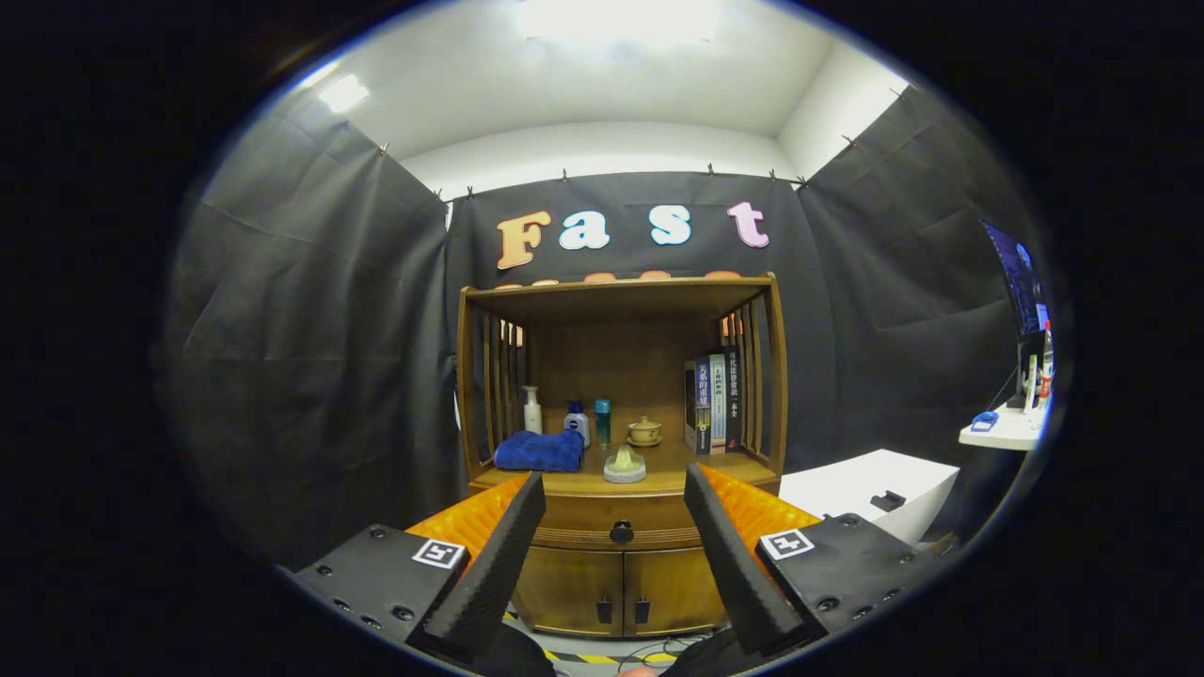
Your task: Pull open the drawer, take out the items inside it, and place them on the countertop above the cabinet.
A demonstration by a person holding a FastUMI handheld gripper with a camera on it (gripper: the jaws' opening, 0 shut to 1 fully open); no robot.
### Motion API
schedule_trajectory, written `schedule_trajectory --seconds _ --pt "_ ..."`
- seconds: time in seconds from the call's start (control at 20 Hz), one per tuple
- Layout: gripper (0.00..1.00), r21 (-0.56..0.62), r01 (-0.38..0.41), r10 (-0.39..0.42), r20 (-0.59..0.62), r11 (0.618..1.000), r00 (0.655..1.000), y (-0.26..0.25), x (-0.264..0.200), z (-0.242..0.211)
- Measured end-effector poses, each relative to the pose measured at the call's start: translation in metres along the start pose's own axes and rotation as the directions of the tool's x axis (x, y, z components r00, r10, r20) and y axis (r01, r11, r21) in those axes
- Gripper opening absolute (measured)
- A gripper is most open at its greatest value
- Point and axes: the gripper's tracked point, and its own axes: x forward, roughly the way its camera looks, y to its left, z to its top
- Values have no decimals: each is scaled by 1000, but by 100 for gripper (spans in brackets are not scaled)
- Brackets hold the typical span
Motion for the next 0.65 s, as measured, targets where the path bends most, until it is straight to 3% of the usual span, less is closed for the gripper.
schedule_trajectory --seconds 0.65 --pt "98 17 8 -8 -21 1000 1000 -1 3 -7"
